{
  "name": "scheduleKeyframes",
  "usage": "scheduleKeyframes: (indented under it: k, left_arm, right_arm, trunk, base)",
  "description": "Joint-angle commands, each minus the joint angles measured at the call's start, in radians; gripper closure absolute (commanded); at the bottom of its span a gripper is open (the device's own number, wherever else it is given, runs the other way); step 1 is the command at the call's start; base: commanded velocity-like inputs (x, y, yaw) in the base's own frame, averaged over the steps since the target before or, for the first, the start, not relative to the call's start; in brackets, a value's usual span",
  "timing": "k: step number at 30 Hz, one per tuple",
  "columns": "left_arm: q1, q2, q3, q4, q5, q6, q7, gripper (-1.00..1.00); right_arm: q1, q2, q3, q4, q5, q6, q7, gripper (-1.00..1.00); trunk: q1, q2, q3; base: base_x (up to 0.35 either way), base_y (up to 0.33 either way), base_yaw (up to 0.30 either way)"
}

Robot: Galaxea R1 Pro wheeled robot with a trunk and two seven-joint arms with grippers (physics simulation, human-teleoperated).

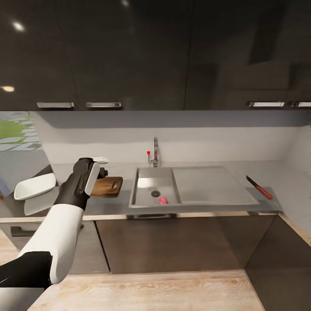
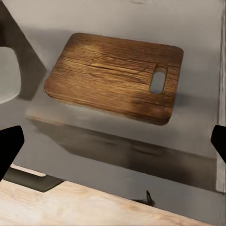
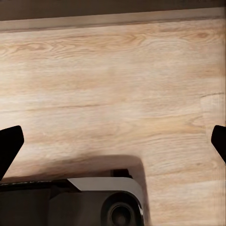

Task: In the kitchen, take the Vidalia onion out of the sink, dice it on the chopping board with the paring knife, put the diced onion into the bowl on the countertop, then place both the paring knife and the chopping board into the sink.

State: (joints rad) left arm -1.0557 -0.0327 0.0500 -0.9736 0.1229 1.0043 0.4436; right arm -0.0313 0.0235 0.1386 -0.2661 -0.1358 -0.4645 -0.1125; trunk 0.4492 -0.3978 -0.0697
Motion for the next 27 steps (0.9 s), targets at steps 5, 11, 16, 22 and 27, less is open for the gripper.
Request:
scheduleKeyframes:
  k: [5,11,16,22,27]
  left_arm:
    - [-0.001,-0.001,0.002,0.000,0.011,0.002,0.009,-1.00]
    - [-0.001,-0.001,0.002,0.030,0.011,0.001,0.009,-1.00]
    - [-0.001,-0.002,0.002,0.045,0.011,0.000,0.009,-1.00]
    - [-0.001,-0.010,0.002,0.084,0.012,-0.001,0.008,-1.00]
    - [-0.001,-0.023,0.002,0.094,0.011,-0.001,0.007,-1.00]
  right_arm:
    - [-0.001,0.001,0.009,0.001,-0.011,-0.003,-0.004,-1.00]
    - [-0.001,0.003,0.007,0.001,-0.011,-0.002,-0.004,-1.00]
    - [-0.001,0.003,0.007,0.001,-0.011,-0.002,-0.004,-1.00]
    - [-0.001,0.003,0.007,0.001,-0.011,-0.002,-0.004,-1.00]
    - [-0.001,0.003,0.007,0.001,-0.011,-0.002,-0.004,-1.00]
  trunk:
    - [0.001,-0.002,-0.002]
    - [0.001,-0.002,-0.002]
    - [0.001,-0.002,-0.002]
    - [0.001,-0.002,-0.002]
    - [0.001,-0.002,-0.002]
  base:
    - [0.072,-0.309,0.000]
    - [0.071,-0.309,0.000]
    - [0.071,-0.308,0.000]
    - [0.072,-0.243,0.000]
    - [0.077,-0.220,0.000]
